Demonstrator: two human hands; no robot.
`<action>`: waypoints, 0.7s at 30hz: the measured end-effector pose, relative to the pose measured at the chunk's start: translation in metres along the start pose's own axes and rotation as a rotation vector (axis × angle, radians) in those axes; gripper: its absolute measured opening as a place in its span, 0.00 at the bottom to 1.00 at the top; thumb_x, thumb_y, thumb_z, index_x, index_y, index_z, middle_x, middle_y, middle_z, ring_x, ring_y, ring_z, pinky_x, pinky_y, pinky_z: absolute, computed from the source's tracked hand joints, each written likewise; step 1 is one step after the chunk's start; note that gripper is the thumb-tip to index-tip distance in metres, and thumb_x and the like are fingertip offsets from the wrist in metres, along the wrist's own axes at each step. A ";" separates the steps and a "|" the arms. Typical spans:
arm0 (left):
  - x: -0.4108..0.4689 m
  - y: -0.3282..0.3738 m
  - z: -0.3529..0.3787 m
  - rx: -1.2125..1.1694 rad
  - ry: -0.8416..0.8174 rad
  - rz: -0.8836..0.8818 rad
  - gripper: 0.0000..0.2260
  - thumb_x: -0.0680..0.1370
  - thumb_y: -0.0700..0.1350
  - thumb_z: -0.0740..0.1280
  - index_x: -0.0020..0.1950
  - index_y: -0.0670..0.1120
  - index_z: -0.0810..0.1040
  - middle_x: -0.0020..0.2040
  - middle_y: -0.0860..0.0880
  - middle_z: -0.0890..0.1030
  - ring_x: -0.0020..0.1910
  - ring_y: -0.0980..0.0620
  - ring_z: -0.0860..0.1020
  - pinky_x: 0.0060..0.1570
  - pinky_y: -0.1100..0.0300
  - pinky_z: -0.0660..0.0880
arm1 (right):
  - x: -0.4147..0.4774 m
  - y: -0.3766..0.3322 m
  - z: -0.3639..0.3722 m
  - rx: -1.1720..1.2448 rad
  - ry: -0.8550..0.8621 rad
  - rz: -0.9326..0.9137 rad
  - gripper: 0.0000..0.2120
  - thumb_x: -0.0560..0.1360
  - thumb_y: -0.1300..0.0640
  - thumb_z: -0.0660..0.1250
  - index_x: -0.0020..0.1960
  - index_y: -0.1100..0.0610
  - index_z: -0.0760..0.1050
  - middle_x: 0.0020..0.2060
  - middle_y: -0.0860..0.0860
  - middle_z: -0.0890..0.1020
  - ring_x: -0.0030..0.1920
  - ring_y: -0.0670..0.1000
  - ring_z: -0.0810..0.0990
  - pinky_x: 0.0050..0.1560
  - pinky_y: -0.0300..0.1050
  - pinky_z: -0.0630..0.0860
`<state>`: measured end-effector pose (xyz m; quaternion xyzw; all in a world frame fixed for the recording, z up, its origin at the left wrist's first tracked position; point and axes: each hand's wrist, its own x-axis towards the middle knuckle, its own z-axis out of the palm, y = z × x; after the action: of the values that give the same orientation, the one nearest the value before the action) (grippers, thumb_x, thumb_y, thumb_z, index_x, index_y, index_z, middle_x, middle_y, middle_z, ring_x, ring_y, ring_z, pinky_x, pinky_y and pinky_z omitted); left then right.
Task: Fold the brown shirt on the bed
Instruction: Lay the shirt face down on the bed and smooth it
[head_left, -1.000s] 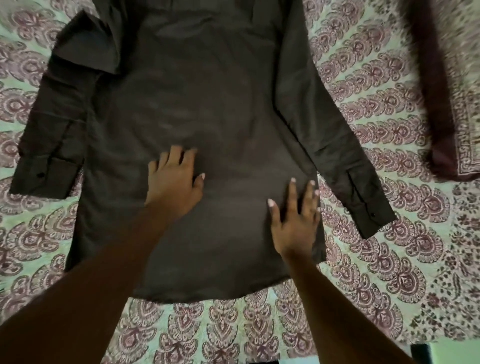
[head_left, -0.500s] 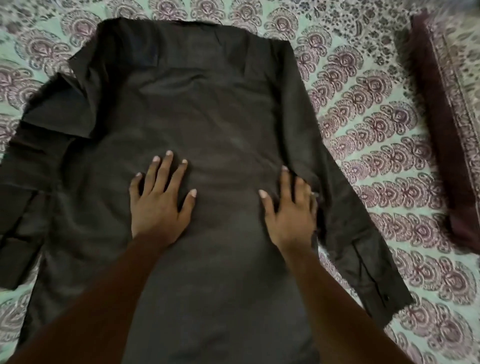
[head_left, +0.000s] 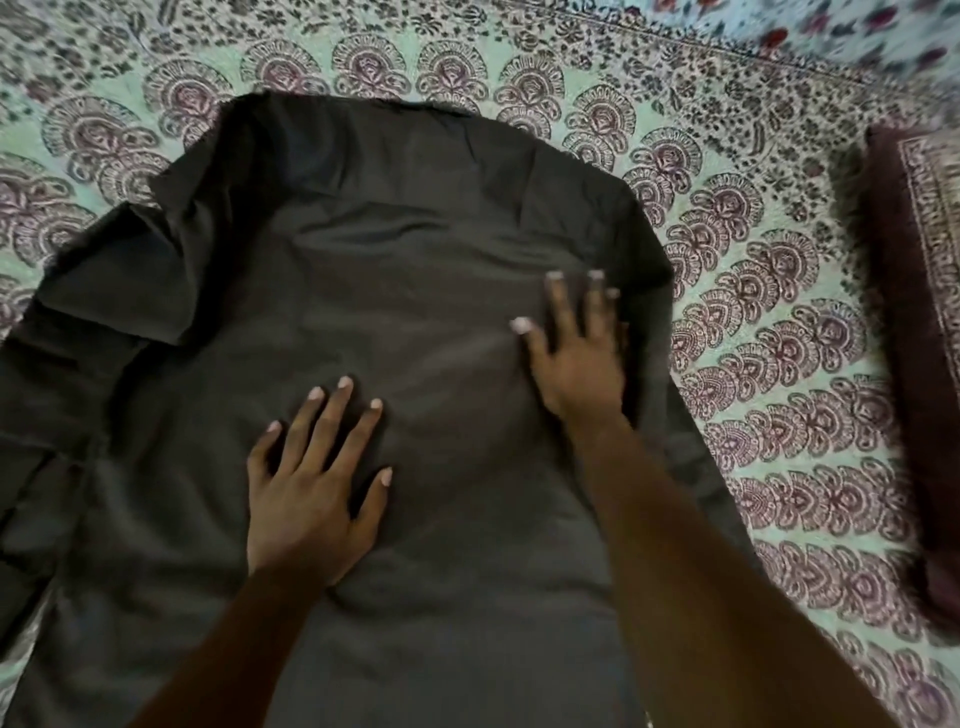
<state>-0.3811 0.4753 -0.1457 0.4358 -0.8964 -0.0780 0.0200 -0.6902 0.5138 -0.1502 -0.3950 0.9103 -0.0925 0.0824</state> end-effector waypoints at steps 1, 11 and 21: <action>0.000 0.000 0.000 0.000 -0.003 0.000 0.30 0.79 0.61 0.58 0.81 0.55 0.64 0.84 0.50 0.56 0.83 0.47 0.57 0.76 0.41 0.58 | 0.009 0.008 -0.007 0.030 0.001 0.124 0.37 0.81 0.29 0.51 0.84 0.45 0.53 0.85 0.56 0.49 0.84 0.61 0.47 0.82 0.64 0.49; 0.001 -0.002 0.002 -0.008 -0.003 0.003 0.31 0.78 0.61 0.60 0.81 0.56 0.64 0.85 0.51 0.55 0.83 0.48 0.57 0.75 0.40 0.59 | 0.001 -0.020 0.000 -0.121 -0.080 -0.293 0.35 0.79 0.27 0.51 0.83 0.35 0.51 0.85 0.47 0.47 0.85 0.54 0.46 0.81 0.67 0.49; 0.000 -0.001 0.000 -0.009 -0.002 -0.004 0.31 0.79 0.61 0.59 0.82 0.57 0.62 0.85 0.52 0.55 0.83 0.48 0.57 0.75 0.40 0.59 | -0.042 -0.047 -0.010 -0.043 -0.107 -0.392 0.36 0.82 0.32 0.51 0.85 0.47 0.52 0.85 0.54 0.45 0.84 0.58 0.45 0.81 0.62 0.53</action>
<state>-0.3803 0.4745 -0.1461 0.4374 -0.8952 -0.0826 0.0208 -0.6314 0.5143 -0.1262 -0.5707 0.8121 -0.0662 0.1026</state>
